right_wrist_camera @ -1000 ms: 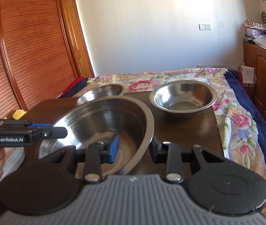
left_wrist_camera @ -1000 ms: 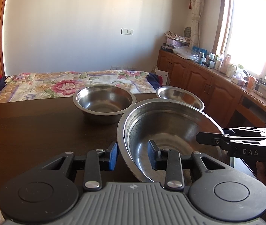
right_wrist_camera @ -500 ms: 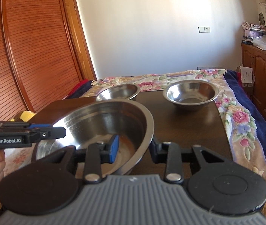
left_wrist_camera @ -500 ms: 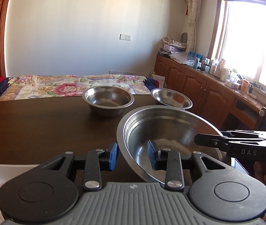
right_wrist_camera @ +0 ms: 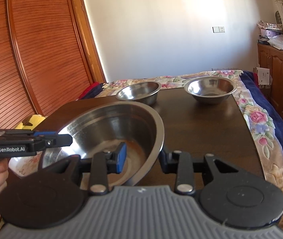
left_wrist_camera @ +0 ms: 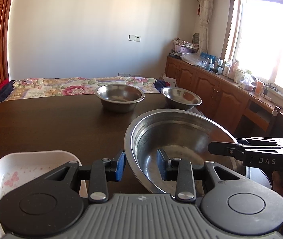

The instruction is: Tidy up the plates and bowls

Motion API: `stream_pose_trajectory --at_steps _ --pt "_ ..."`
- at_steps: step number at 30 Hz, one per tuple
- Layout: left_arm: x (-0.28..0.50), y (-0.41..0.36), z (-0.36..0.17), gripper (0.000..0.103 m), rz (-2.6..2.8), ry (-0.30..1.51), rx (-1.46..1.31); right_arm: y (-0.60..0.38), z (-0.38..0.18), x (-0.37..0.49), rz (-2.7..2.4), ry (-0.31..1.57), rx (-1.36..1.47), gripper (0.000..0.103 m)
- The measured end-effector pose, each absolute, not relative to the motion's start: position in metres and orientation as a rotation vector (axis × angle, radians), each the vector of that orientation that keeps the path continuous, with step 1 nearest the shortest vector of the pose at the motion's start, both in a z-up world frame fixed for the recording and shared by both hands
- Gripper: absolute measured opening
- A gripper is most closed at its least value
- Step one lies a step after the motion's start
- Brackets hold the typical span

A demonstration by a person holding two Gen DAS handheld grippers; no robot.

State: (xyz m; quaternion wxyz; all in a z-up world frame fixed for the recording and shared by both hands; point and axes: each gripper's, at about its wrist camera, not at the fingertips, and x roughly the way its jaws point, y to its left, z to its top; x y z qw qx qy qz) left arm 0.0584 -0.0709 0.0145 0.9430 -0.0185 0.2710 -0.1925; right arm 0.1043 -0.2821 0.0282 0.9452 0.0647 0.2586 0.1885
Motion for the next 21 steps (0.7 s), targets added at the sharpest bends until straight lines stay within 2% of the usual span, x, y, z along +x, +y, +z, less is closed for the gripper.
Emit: stream_pose_trajectory --at_steps 21 --pt "0.055 -0.063 0.002 0.035 -0.386 0.59 -0.026 -0.269 0.014 0.095 0.387 0.567 0.138 0.037"
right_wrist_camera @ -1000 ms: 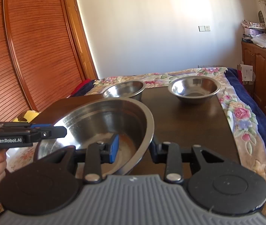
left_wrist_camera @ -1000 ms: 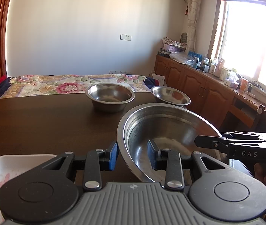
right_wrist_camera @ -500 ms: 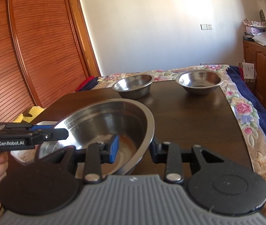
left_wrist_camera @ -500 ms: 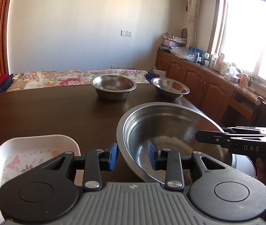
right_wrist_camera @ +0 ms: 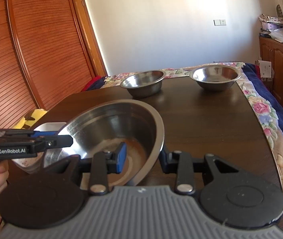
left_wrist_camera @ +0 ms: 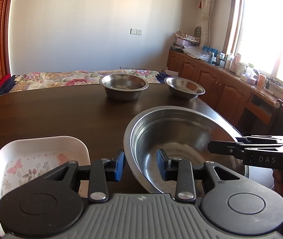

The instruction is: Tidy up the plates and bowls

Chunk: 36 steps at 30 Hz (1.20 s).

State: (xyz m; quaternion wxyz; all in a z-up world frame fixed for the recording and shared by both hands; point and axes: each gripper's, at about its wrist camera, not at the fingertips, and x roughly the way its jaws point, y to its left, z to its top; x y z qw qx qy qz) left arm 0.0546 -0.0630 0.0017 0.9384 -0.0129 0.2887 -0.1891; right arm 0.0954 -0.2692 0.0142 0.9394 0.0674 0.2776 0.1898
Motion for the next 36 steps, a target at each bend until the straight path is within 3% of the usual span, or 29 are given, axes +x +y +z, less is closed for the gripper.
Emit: stream_pose_trajectory --at_steps 19,22,26,36 --pt "0.057 -0.061 -0.002 0.035 -0.373 0.589 -0.031 -0.266 0.012 0.097 0.391 0.568 0.131 0.037" --pt "0.058 -0.058 -0.002 0.039 -0.37 0.588 -0.036 -0.267 0.013 0.097 0.382 0.559 0.121 0.037" --pt "0.058 -0.051 0.003 0.053 -0.362 0.575 -0.046 -0.273 0.019 0.097 0.371 0.552 0.112 0.039" --pt "0.083 -0.037 0.029 0.059 -0.325 0.513 -0.044 -0.292 0.06 0.118 0.361 0.462 0.049 0.051"
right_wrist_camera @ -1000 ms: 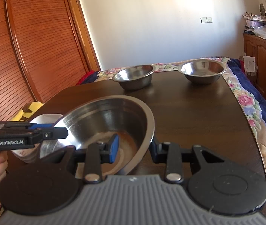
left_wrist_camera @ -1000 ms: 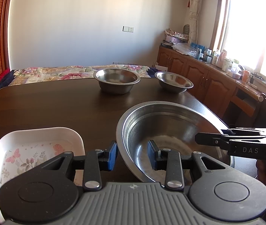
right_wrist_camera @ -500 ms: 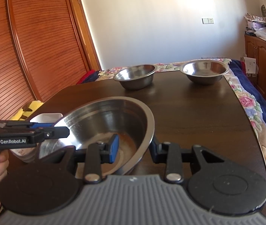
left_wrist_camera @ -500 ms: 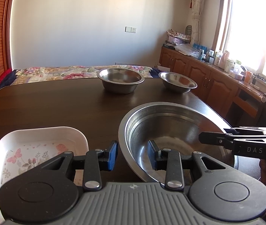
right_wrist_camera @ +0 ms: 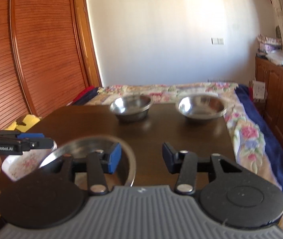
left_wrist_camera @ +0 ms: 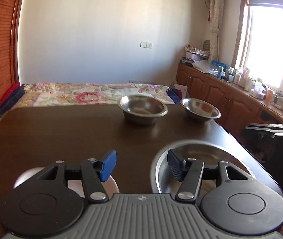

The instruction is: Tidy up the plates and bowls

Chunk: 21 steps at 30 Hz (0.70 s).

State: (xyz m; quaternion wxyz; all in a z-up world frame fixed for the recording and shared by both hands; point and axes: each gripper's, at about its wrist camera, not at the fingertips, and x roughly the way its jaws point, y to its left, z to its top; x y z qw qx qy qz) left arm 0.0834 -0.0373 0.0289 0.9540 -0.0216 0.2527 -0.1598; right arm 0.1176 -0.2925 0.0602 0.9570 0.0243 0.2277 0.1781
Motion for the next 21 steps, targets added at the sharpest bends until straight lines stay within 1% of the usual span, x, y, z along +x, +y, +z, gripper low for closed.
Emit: stream_pose_trajectory --at_steps 2,6,11,21 --pt "0.093 -0.037 0.033 0.059 -0.316 0.507 -0.034 -0.293 0.068 0.128 0.37 0.448 0.033 0.054" --pt "0.114 -0.036 0.044 0.06 -0.309 0.496 -0.02 -0.292 0.076 0.15 0.398 0.434 0.004 0.058" --pt "0.142 -0.042 0.051 0.06 -0.313 0.498 0.001 -0.285 0.076 0.187 0.435 0.452 -0.02 0.058" --pt "0.201 -0.058 0.046 0.06 -0.321 0.527 0.036 -0.273 0.051 0.252 0.494 0.536 -0.006 0.058"
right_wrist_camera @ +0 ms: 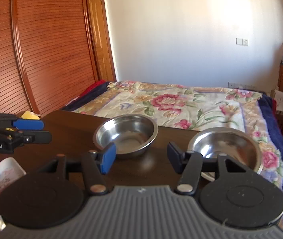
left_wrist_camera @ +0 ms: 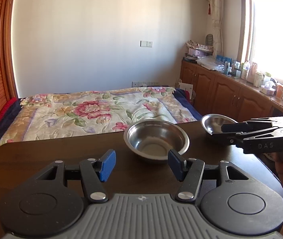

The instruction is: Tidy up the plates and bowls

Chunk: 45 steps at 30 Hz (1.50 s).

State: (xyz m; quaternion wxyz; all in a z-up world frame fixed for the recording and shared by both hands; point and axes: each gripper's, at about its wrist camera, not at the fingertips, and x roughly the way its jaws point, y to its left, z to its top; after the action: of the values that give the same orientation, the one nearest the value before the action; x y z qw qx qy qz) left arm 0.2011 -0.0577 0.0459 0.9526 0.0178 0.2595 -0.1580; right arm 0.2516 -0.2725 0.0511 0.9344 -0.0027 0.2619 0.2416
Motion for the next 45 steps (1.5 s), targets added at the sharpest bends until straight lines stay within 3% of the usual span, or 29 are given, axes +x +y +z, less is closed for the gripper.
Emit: stream_pose_trajectory --at_steps 25,31,41,45 --pt "0.298 -0.072 0.003 0.057 -0.316 0.627 0.054 -0.248 0.025 0.314 0.551 0.634 0.002 0.055" --pt "0.306 -0.074 -0.001 0.05 -0.325 0.64 0.049 -0.247 0.022 0.318 0.553 0.644 0.006 0.055" --pt "0.306 -0.075 -0.004 0.037 -0.34 0.645 0.042 -0.244 0.019 0.319 0.557 0.651 0.01 0.043" --pt "0.302 -0.075 -0.002 0.037 -0.34 0.644 0.039 -0.245 0.02 0.316 0.545 0.641 0.007 0.036"
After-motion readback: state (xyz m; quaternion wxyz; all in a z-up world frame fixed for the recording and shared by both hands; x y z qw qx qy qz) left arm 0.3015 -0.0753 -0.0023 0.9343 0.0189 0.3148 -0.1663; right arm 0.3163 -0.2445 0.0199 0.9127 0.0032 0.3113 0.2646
